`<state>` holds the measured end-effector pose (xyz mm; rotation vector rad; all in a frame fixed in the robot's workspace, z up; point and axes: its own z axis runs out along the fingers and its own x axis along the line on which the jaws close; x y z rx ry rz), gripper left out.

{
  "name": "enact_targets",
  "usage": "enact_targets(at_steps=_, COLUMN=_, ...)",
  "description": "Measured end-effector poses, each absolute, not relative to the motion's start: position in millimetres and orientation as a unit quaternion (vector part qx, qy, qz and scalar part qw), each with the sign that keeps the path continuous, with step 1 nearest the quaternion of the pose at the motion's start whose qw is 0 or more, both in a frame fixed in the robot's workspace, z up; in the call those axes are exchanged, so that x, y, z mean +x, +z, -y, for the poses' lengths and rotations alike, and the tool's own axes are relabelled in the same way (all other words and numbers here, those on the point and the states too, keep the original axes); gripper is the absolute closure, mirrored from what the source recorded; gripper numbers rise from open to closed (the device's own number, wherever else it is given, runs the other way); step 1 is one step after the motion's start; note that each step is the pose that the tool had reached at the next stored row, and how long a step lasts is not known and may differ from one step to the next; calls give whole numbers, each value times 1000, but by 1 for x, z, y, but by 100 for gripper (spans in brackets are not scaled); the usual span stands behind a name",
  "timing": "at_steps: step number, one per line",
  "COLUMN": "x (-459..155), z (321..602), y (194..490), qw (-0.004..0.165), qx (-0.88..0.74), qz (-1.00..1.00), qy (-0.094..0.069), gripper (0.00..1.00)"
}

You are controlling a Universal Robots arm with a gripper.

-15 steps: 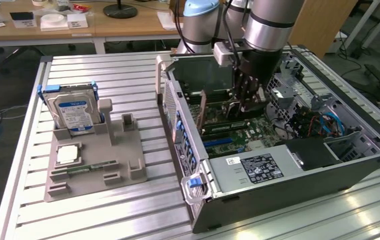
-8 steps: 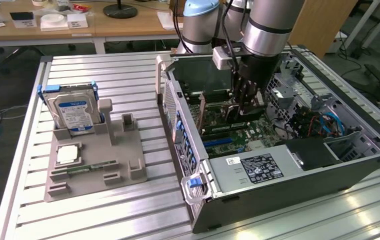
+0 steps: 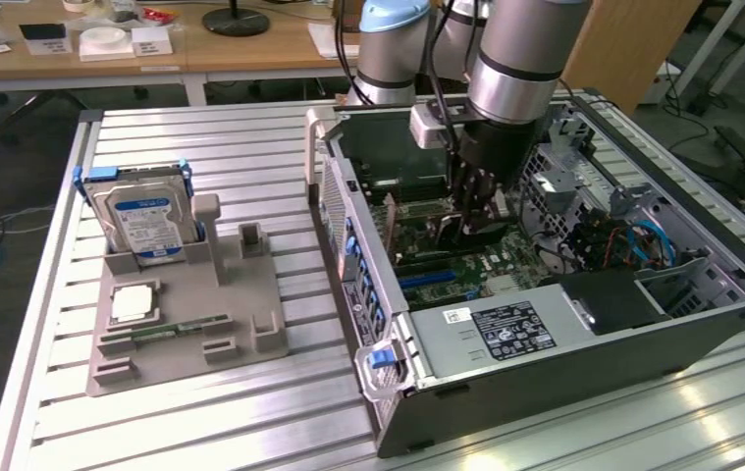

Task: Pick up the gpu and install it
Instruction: 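Insert the gpu into the slot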

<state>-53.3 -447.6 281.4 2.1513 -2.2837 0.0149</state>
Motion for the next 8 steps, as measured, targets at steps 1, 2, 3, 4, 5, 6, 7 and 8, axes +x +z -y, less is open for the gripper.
enact_targets(at_steps=1, x=-55, z=448, y=281, qw=2, qx=686, qz=728, qy=5, gripper=72)
enact_targets(at_steps=2, x=-55, z=448, y=280, qw=2, qx=686, qz=728, qy=5, gripper=72)
enact_targets(at_steps=3, x=-55, z=448, y=279, qw=2, qx=686, qz=728, qy=5, gripper=72)
enact_targets(at_steps=4, x=-55, z=449, y=278, qw=2, qx=686, qz=728, qy=5, gripper=72)
enact_targets(at_steps=5, x=-55, z=450, y=277, qw=2, qx=686, qz=728, qy=5, gripper=72)
enact_targets(at_steps=6, x=-55, z=451, y=276, qw=2, qx=686, qz=728, qy=5, gripper=72)
enact_targets(at_steps=7, x=-55, z=452, y=275, qw=2, qx=686, qz=728, qy=5, gripper=72)
enact_targets(at_steps=8, x=-55, z=452, y=274, qw=2, qx=686, qz=728, qy=5, gripper=72)
